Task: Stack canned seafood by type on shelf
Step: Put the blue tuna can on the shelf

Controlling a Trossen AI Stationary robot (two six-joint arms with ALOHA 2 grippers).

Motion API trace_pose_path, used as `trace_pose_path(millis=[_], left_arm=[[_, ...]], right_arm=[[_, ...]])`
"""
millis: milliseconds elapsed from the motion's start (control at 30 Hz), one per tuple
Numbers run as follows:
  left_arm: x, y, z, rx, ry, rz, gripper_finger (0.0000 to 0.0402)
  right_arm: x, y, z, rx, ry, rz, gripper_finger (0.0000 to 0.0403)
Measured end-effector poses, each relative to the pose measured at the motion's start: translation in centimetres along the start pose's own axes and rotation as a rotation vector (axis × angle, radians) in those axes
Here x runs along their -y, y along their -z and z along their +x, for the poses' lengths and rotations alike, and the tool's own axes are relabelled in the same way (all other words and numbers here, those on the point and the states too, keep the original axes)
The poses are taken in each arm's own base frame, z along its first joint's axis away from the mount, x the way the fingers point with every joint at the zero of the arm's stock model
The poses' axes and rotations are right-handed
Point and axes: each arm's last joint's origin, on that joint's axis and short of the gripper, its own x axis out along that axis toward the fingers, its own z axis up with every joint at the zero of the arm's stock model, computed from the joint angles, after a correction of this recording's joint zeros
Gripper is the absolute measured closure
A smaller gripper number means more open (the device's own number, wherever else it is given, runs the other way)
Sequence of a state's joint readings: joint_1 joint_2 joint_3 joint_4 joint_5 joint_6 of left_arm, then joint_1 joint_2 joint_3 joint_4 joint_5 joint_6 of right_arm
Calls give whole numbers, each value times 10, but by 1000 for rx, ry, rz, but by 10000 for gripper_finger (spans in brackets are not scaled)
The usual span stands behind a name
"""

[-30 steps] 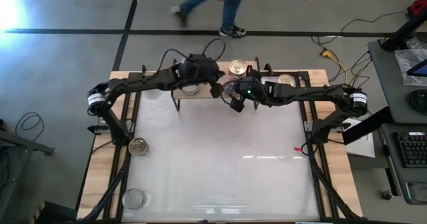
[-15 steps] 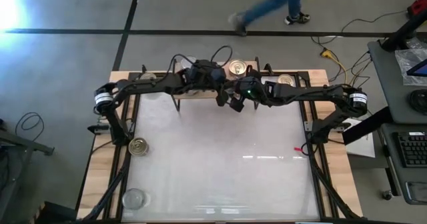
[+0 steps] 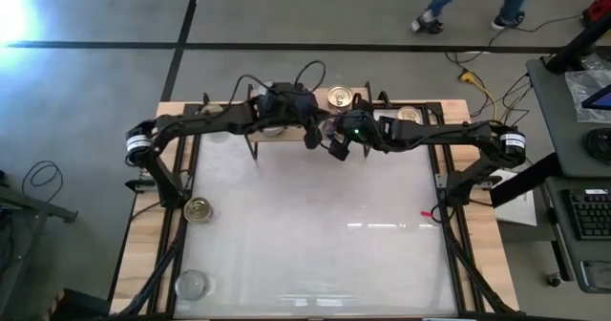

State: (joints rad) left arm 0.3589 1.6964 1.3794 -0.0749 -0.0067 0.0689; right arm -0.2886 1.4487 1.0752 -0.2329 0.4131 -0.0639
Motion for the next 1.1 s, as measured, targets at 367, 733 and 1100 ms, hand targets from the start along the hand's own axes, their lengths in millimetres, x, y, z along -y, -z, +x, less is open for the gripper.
trace_pose_path(millis=[367, 733, 1100], left_arm=[[4, 14, 25, 15, 58, -37, 401], [15, 22, 38, 21, 126, -46, 401], [9, 28, 42, -32, 92, -45, 401]], right_arm=[[-1, 0, 0, 5, -47, 2, 3], [-5, 3, 8, -16, -52, -5, 3], [-5, 2, 8, -3, -45, -1, 3]])
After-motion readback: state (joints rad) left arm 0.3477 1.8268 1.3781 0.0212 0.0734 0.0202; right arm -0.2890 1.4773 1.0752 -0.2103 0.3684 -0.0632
